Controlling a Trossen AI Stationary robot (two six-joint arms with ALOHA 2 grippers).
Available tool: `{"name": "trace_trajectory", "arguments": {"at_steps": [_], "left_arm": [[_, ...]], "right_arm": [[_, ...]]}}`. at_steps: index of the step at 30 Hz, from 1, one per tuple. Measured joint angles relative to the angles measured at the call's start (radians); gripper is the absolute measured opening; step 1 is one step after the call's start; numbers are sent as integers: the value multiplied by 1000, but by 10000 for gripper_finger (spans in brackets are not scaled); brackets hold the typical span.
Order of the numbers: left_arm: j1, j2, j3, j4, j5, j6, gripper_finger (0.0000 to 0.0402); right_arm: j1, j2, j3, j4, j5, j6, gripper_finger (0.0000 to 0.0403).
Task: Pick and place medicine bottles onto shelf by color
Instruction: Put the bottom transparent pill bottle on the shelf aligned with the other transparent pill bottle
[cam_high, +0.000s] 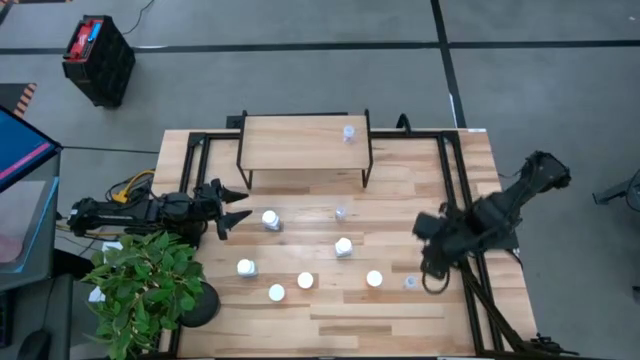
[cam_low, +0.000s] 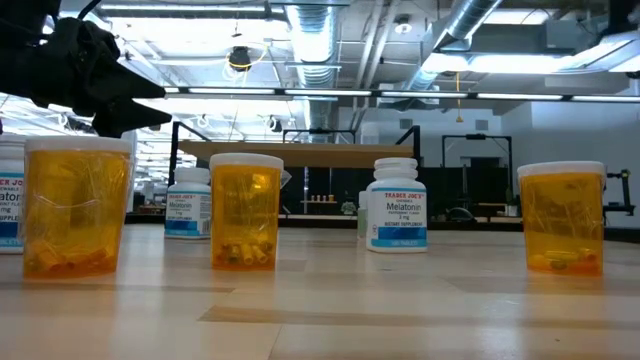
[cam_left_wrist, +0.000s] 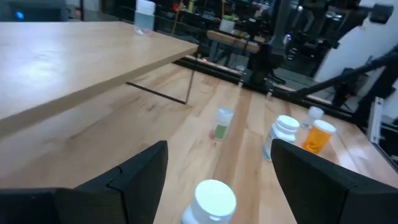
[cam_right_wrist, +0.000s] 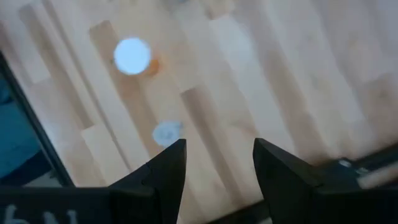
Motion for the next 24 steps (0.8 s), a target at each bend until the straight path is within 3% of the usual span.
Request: {"name": "trace_trajectory", "arguments": {"at_steps": [10,20,24], "left_arm": [[0,0,0,3,-8,11,273],[0,0,0,4,-9,53,273],[0,0,0,4,-9,53,273]], "right_arm": [[91,201,-71,76,2,2,199],[86,363,-70,147,-114,1,248],[94,390,-70,152,-135,-78,255]]}}
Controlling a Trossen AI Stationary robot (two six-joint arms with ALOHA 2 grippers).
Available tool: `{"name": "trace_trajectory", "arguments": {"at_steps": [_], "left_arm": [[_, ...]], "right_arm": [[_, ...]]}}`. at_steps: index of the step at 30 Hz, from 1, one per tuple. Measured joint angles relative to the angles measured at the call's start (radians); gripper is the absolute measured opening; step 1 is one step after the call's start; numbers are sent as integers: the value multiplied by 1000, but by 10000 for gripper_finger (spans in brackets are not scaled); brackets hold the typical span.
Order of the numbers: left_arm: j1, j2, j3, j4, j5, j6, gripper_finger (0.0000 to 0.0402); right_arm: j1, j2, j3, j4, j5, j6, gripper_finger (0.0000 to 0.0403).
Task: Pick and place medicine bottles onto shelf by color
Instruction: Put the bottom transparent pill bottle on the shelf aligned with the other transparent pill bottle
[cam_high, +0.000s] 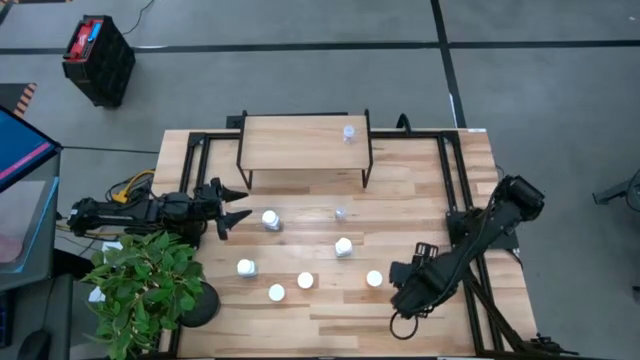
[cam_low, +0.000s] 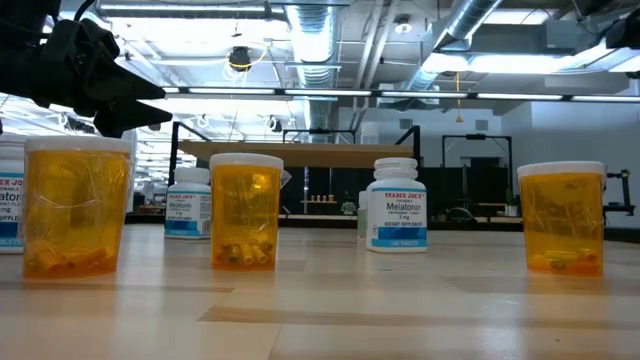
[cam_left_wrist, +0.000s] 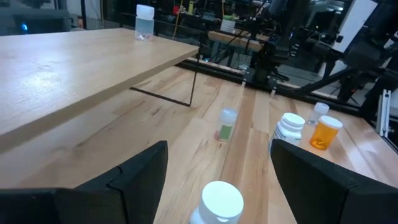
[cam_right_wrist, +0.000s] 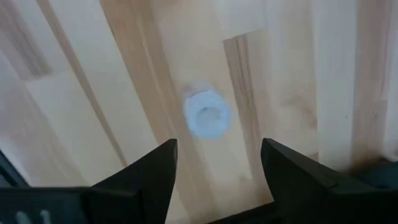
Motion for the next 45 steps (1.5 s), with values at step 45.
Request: {"name": "trace_trajectory", "arguments": {"at_steps": [45], "left_arm": [[0,0,2,-12,3,-26,273]], "right_arm": [[84,-157,-222,287,126,150,255]]}}
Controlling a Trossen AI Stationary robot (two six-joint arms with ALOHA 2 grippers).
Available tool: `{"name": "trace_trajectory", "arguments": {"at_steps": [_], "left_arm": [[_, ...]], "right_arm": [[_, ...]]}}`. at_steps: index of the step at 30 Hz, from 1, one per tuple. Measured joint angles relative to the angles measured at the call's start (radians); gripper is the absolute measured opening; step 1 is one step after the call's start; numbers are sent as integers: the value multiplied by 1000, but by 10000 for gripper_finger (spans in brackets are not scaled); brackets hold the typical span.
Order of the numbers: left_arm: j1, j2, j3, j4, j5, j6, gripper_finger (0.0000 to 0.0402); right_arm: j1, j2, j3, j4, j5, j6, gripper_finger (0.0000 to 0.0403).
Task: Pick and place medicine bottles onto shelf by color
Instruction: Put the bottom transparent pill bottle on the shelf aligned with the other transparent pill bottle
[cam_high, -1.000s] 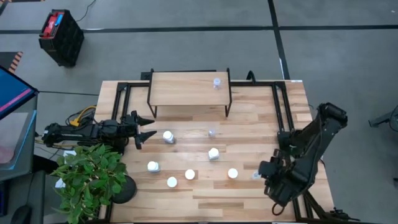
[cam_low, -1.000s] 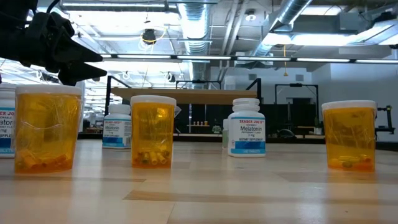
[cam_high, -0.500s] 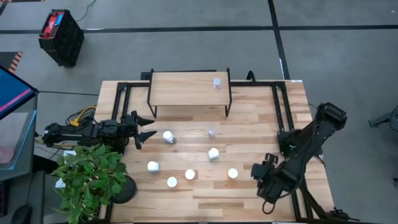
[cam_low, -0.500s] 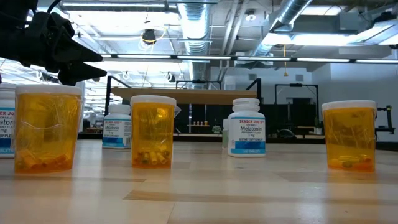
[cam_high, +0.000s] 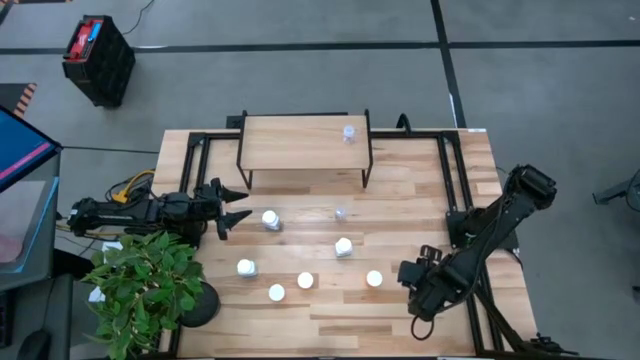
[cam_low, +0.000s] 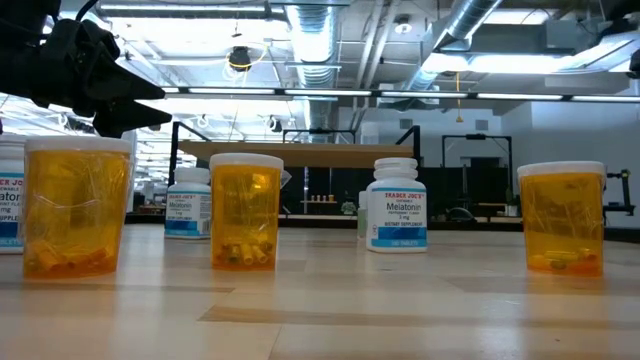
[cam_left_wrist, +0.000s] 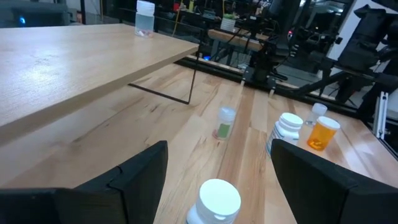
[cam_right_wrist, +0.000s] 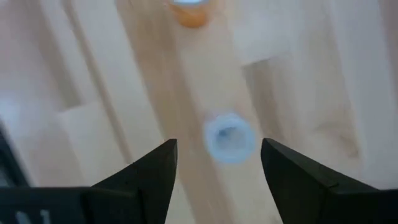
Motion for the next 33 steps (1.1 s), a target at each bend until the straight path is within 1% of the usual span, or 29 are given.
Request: {"name": "trace_trajectory", "arguments": {"at_steps": [9,16,22,28,31,33], "left_arm": [[0,0,0,0,0,0,273],[0,0,0,0,0,0,273],[0,0,0,0,0,0,273],[0,0,0,0,0,0,273],[0,0,0,0,0,0,273],[0,0,0,0,0,0,273]], "right_arm": [[-8,95,-4,-41,-10,-36,255],[-18,135,-3,-18,-40,-70,255],[-38,145,-3,-14,-30,-72,252],[-63,145,-3,-7,-31,-78,224],[-67,145,-3,-6,-72,-95,204],[-67,145,-3,-3,-75,-97,188]]}}
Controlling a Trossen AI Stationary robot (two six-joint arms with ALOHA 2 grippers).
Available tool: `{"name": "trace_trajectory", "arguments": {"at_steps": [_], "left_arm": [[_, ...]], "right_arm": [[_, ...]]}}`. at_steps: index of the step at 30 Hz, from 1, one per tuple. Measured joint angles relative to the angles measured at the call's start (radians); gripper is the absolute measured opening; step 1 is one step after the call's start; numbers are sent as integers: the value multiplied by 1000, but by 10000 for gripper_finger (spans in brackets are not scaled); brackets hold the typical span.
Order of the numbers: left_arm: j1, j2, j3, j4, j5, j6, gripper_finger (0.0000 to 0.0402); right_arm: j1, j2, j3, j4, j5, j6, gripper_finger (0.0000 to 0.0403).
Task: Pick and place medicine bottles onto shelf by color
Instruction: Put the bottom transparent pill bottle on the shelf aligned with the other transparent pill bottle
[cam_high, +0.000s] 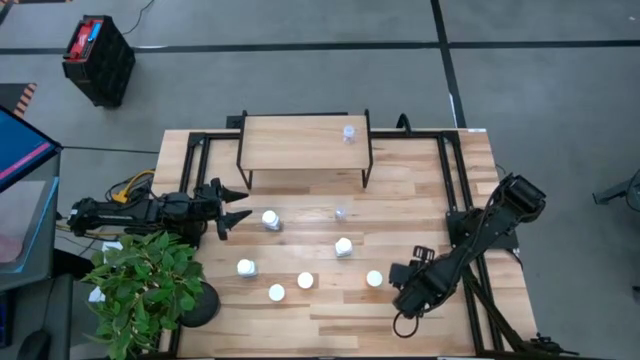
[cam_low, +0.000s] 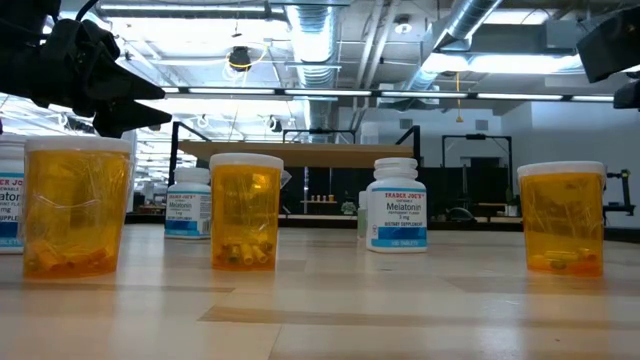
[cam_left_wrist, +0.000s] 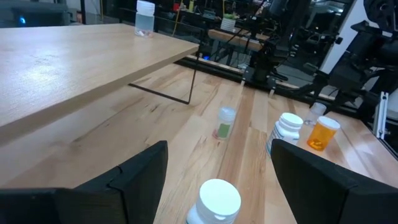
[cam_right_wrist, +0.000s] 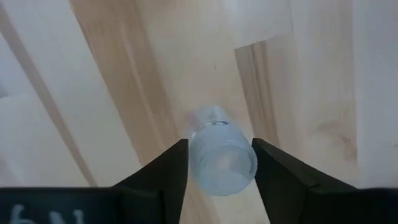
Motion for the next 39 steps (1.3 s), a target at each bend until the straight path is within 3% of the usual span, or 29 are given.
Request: {"name": "trace_trajectory", "arguments": {"at_steps": [10,14,20,28,35,39], "left_arm": [[0,0,0,0,0,0,273],[0,0,0,0,0,0,273],[0,0,0,0,0,0,273],[0,0,0,0,0,0,273],[0,0,0,0,0,0,273],[0,0,0,0,0,0,273]], "right_arm": [[-25,0,29,-21,-5,-84,133],[-85,0,128,-102,-5,-230,132],[-211,0,349,-364,22,-446,131],[-482,-1,591,-423,185,-830,131],[-780,-1,661,-339,174,-1132,132],[-926,-1,669,-247,88,-1244,133]]}}
